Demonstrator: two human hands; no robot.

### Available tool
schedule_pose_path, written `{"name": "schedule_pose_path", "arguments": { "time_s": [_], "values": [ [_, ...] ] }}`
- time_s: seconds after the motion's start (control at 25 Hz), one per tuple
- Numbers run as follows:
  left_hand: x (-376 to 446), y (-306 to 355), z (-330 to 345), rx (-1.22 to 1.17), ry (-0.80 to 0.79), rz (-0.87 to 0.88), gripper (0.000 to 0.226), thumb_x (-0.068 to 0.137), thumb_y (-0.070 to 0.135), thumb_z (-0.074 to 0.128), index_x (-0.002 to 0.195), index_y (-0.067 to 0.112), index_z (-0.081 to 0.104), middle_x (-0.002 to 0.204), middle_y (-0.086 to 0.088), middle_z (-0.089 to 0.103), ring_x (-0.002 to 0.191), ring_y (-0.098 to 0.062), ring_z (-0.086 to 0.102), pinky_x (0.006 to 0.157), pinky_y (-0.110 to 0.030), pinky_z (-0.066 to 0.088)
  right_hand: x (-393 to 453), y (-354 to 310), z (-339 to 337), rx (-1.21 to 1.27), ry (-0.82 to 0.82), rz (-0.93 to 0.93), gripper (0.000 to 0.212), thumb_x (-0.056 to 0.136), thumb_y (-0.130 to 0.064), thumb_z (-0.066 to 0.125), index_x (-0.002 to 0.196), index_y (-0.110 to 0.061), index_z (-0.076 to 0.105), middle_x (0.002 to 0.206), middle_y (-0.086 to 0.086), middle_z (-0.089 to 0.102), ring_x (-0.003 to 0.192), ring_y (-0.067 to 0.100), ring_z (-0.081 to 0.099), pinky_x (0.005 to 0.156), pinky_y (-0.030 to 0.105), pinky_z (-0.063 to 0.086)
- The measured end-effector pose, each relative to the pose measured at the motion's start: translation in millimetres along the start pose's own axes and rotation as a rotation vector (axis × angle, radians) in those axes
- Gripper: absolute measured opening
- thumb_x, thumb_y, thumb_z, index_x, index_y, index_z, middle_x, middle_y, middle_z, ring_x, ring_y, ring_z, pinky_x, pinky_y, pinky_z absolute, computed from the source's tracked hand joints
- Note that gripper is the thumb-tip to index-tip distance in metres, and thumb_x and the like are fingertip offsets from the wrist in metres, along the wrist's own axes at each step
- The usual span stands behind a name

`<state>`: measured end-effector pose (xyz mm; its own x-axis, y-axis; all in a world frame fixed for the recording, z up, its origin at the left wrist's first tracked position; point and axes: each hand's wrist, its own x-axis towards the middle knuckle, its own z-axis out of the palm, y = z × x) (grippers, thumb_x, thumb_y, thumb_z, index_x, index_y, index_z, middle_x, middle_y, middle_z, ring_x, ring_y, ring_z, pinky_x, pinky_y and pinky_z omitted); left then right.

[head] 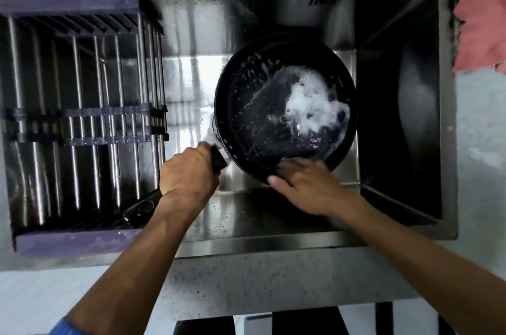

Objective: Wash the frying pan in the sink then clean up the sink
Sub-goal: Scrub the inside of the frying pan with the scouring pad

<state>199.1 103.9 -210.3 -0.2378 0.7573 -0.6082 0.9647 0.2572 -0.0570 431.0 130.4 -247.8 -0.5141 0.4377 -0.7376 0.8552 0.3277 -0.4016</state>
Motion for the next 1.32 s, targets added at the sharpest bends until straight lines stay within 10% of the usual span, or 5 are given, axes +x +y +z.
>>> {"name": "schedule_pose_path", "arguments": {
  "time_s": [0.16,0.44,0.56,0.8,1.32],
  "values": [
    [1.7,-0.2,-0.2,-0.031,-0.028,-0.008,0.044,0.083,0.044,0.069,0.115,0.019,0.052,0.099,-0.005,0.066,0.088,-0.027,0.065,0.064,-0.031,0.041,63.9,-0.8,-33.7,0.260,0.081,-0.008,0.064,0.104,-0.055,0.026,0.159,-0.021,0.020,0.167,-0.010,-0.006,0.154,0.014,0.008,0.123,0.034,0.011],
    [3.0,-2.4,2.7,-0.055,-0.036,0.003,0.043,0.083,0.044,0.068,0.115,0.021,0.052,0.100,-0.004,0.066,0.089,-0.027,0.066,0.067,-0.033,0.046,79.9,-13.0,-36.5,0.127,0.162,-0.099,0.054,0.103,-0.052,0.036,0.146,-0.020,0.034,0.155,-0.006,0.013,0.125,0.025,0.051,0.104,0.048,0.044],
    [5.1,-3.0,3.8,-0.061,-0.037,0.009,0.041,0.084,0.044,0.066,0.115,0.021,0.052,0.099,-0.004,0.066,0.090,-0.026,0.066,0.069,-0.033,0.048,90.5,11.0,-50.1,-0.117,0.315,0.331,0.068,0.103,-0.053,0.025,0.151,-0.006,0.034,0.162,0.012,0.019,0.147,0.035,0.023,0.120,0.048,0.023],
    [6.2,-3.6,6.7,-0.063,-0.028,0.022,0.041,0.084,0.045,0.065,0.116,0.022,0.051,0.101,-0.003,0.066,0.092,-0.026,0.066,0.069,-0.033,0.047,108.4,-1.3,-47.9,0.142,0.237,0.134,0.069,0.104,-0.056,0.020,0.160,-0.022,-0.002,0.166,0.000,-0.018,0.153,0.019,-0.015,0.122,0.038,-0.010],
    [6.1,-1.1,6.0,-0.040,-0.036,0.012,0.034,0.087,0.032,0.063,0.116,0.019,0.051,0.099,-0.005,0.065,0.091,-0.028,0.066,0.065,-0.032,0.041,67.7,-30.9,-15.6,0.089,0.127,0.056,0.057,0.104,-0.055,0.022,0.153,-0.028,0.033,0.169,0.002,0.001,0.155,0.026,-0.002,0.124,0.045,0.003]
  ]
}}
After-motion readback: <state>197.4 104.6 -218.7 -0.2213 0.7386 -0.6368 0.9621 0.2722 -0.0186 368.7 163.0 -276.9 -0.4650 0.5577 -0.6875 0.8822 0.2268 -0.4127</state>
